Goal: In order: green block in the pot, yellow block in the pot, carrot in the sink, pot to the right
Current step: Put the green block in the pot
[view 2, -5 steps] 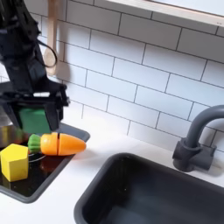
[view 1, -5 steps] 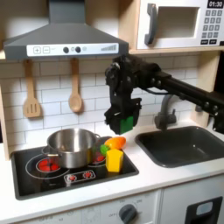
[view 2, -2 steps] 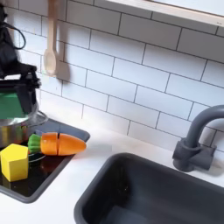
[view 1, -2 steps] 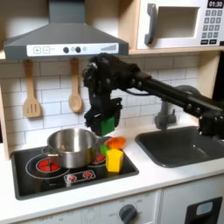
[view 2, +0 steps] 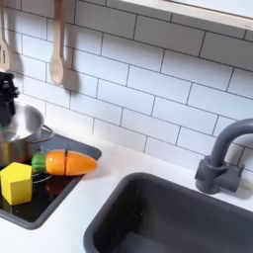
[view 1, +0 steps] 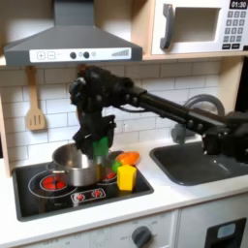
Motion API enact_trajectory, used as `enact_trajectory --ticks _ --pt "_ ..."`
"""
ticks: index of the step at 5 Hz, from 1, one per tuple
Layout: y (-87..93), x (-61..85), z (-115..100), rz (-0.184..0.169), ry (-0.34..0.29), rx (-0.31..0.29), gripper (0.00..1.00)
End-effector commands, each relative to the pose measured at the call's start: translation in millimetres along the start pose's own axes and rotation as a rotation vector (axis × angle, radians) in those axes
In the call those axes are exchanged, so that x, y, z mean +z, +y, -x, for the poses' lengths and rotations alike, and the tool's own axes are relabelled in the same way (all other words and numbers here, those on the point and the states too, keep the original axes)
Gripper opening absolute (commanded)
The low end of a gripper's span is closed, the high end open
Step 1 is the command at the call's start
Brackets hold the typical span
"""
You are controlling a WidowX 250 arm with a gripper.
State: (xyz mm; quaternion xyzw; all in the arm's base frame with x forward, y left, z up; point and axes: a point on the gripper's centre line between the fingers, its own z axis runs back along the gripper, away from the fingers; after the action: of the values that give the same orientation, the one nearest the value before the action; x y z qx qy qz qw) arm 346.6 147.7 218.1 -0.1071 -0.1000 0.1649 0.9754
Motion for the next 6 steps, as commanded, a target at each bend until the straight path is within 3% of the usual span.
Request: enact_trajectory --ticks 1,3,4,5,6 --pt "-1.0 -12.1 -30 -0.021 0.003 0.008 0.00" --pt "-32.2 -21.5 -42 -0.044 0.000 -0.044 0.00" --pt "-38.4 -29.1 -44 -0.060 0.010 -0.045 0.00" --pt "-29.7 -36.9 -46 -0.059 0.020 -0.021 0.00" --pt "-24.8 -30.5 -45 -0.056 0.017 -0.017 0.00"
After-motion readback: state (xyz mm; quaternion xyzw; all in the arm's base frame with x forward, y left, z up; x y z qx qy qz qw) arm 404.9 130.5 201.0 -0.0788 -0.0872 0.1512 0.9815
